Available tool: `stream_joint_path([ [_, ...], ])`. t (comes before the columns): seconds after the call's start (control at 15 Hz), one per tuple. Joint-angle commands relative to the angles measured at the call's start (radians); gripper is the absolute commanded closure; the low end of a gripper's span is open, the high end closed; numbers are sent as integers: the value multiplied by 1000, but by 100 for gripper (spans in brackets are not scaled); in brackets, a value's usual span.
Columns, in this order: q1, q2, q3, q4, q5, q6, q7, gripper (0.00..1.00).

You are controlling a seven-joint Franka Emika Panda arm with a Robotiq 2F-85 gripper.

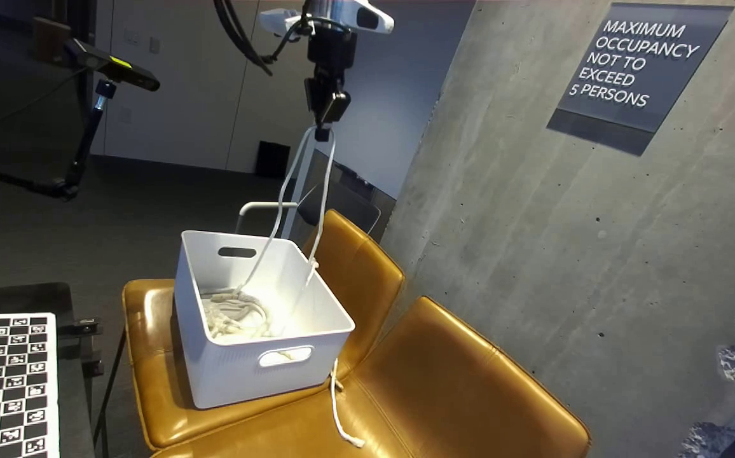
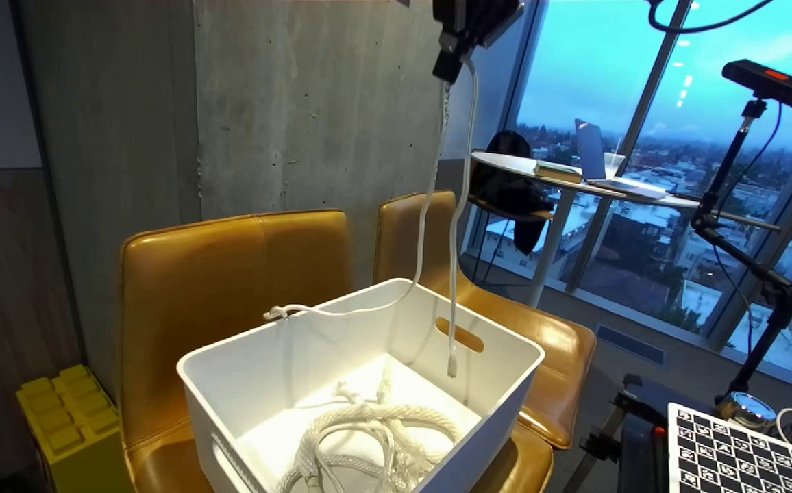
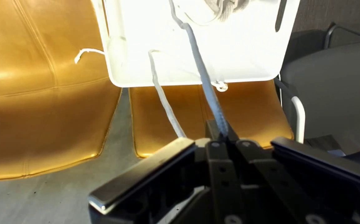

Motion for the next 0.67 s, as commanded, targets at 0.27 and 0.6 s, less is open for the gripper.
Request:
stream_joint_path([
  [0.27, -26, 13, 27, -141, 28, 113, -31, 99],
  [0.6, -31, 79, 24, -184, 20, 100, -46, 58],
])
